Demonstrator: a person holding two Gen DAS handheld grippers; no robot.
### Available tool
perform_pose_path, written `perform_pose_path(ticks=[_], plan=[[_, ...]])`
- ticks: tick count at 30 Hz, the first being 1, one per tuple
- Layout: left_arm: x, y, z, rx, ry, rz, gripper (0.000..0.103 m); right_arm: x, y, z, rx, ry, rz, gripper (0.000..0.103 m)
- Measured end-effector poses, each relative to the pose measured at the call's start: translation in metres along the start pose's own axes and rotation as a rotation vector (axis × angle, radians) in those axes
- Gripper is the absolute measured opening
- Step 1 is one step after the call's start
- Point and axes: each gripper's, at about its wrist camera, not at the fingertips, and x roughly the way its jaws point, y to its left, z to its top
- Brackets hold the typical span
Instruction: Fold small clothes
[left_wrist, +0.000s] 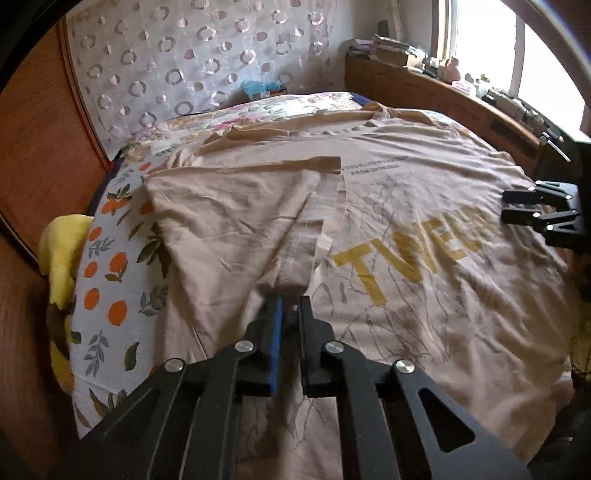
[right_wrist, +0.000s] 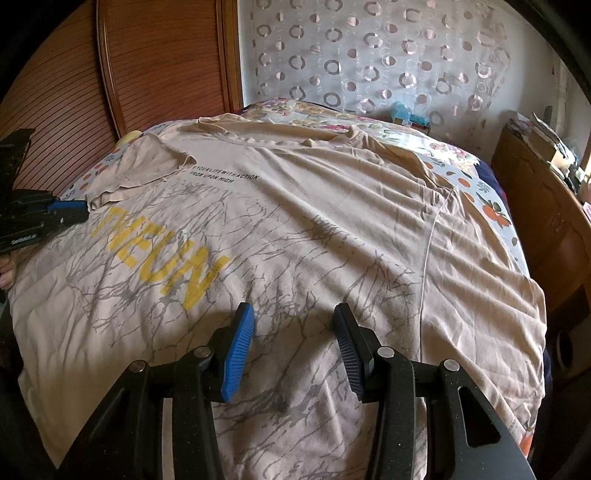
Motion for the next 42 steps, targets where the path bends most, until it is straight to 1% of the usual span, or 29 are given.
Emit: perform_pose_path(ticks=[3, 5, 6, 8, 11, 16, 23, 25, 27, 30, 33, 34, 36, 40, 41, 42], plan=[[-0.01, 0.001, 0.002, -0.006, -0.025, -0.016, 0.004, 0.001, 0.0, 0.001, 0.0, 0.0, 0.0, 0.047], [-0.022, -0.002, 0.003, -0.011, -0.052, -0.039, 0.004, 0.001, 0.0, 0.001, -0.001, 0.0, -0.001, 0.047], [-0.028, -0.004, 0.004, -0.017, -0.068, -0.055, 0.004, 0.0, -0.001, 0.0, -0.001, 0.0, -0.001, 0.047], [-0.038, -0.008, 0.005, -0.033, -0.09, -0.121, 0.004, 0.001, 0.0, 0.001, -0.001, 0.0, 0.0, 0.047], [-0.044, -0.015, 0.007, -0.036, -0.099, -0.157, 0.004, 0.001, 0.0, 0.0, -0.001, 0.0, 0.0, 0.047], [-0.043, -0.024, 0.007, -0.009, -0.096, -0.126, 0.005, 0.001, 0.0, 0.001, -0.001, 0.001, 0.0, 0.047], [-0.03, -0.014, 0.007, -0.034, -0.079, -0.076, 0.005, 0.001, -0.001, 0.001, 0.001, 0.001, -0.001, 0.047], [-0.024, -0.013, 0.006, -0.039, -0.07, -0.066, 0.005, -0.002, -0.006, 0.0, 0.025, -0.009, 0.002, 0.047], [-0.017, -0.011, 0.005, -0.045, -0.058, -0.059, 0.005, -0.011, -0.016, -0.004, 0.06, -0.028, -0.004, 0.047], [-0.01, -0.011, 0.004, -0.044, -0.053, -0.03, 0.005, -0.031, -0.034, -0.014, 0.087, -0.062, -0.056, 0.047], [-0.004, -0.011, 0.004, -0.041, -0.04, -0.015, 0.005, -0.049, -0.067, -0.027, 0.164, -0.085, -0.094, 0.049], [-0.003, -0.011, 0.004, -0.038, -0.036, -0.009, 0.005, -0.053, -0.081, -0.033, 0.192, -0.088, -0.117, 0.052], [0.001, -0.011, 0.005, -0.034, -0.024, 0.0, 0.005, -0.058, -0.108, -0.044, 0.239, -0.081, -0.174, 0.054], [0.008, -0.011, 0.007, -0.039, -0.01, 0.012, 0.007, -0.058, -0.152, -0.061, 0.309, -0.045, -0.244, 0.055], [0.009, -0.011, 0.008, -0.039, -0.01, 0.016, 0.011, -0.057, -0.159, -0.064, 0.318, -0.042, -0.257, 0.055], [0.009, -0.011, 0.009, -0.04, -0.009, 0.022, 0.02, -0.056, -0.165, -0.066, 0.331, -0.037, -0.26, 0.055]])
